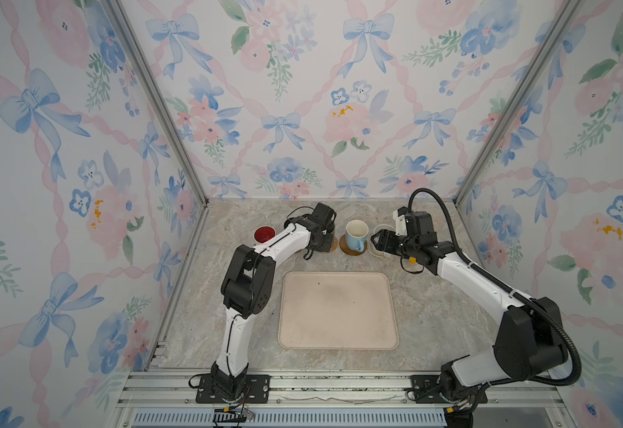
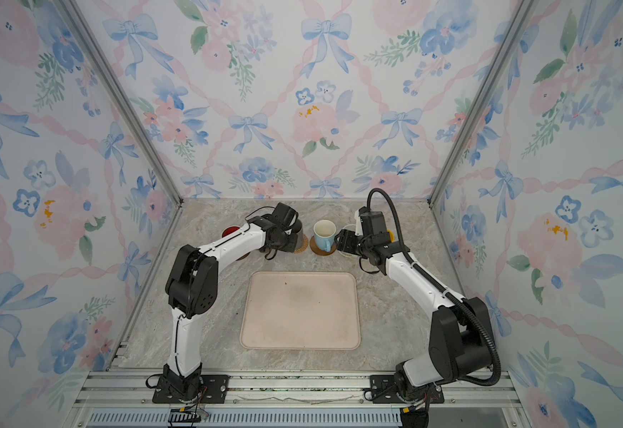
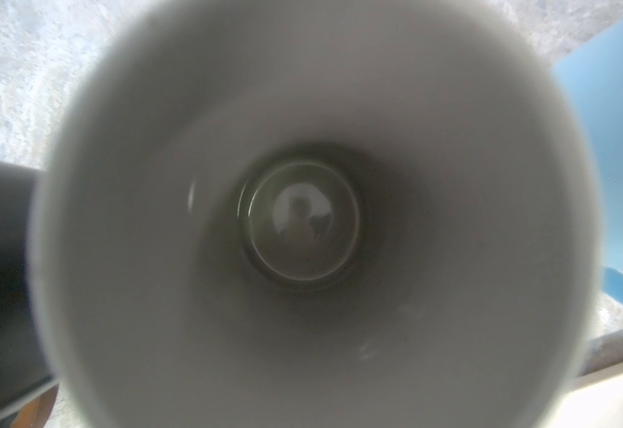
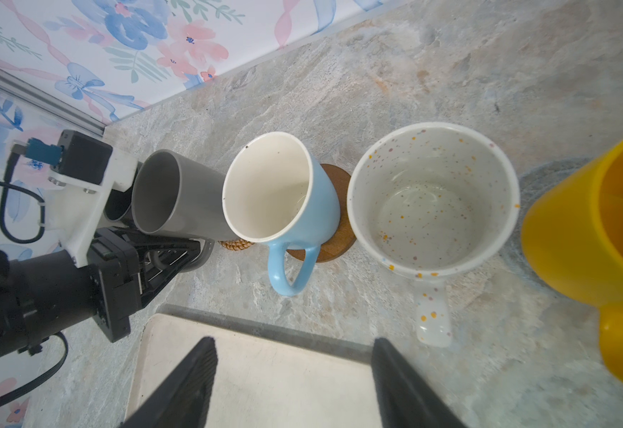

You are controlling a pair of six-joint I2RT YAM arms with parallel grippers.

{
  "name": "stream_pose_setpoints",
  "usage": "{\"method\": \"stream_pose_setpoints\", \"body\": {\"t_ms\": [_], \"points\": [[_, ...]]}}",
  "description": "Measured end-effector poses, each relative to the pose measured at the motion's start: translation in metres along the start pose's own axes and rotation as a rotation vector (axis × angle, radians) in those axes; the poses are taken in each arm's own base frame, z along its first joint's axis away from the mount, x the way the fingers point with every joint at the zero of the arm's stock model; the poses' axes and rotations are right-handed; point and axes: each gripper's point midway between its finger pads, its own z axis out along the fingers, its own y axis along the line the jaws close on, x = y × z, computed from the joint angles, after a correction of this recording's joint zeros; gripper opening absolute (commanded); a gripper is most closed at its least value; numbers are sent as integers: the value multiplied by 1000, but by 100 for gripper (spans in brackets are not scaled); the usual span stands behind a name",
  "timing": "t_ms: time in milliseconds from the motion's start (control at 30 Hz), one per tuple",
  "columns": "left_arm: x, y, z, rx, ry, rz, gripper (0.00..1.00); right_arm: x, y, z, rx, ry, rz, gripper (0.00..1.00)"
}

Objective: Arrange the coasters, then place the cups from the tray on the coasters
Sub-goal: 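Lower the grey mug onto the rattan coaster with the left gripper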

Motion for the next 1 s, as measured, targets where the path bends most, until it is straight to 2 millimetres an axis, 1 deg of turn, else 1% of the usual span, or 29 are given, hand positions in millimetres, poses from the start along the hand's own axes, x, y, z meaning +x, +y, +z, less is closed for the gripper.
{"method": "stream_pose_setpoints", "body": {"t_ms": [400, 600, 867, 967, 1000], "points": [[0, 0, 0, 0, 0, 0, 0, 1, -1, 1, 1, 3, 1, 69], [1, 0, 2, -1, 4, 0, 9, 1, -1, 1, 2, 3, 1, 69], [1, -1, 2, 3, 3, 0, 15, 1, -1, 1, 2, 3, 1, 69], [-5, -2, 2, 9, -20, -4, 21, 1, -1, 1, 2, 3, 1, 69], [-6, -2, 2, 12, -26, -5, 22, 1, -1, 1, 2, 3, 1, 69]]}}
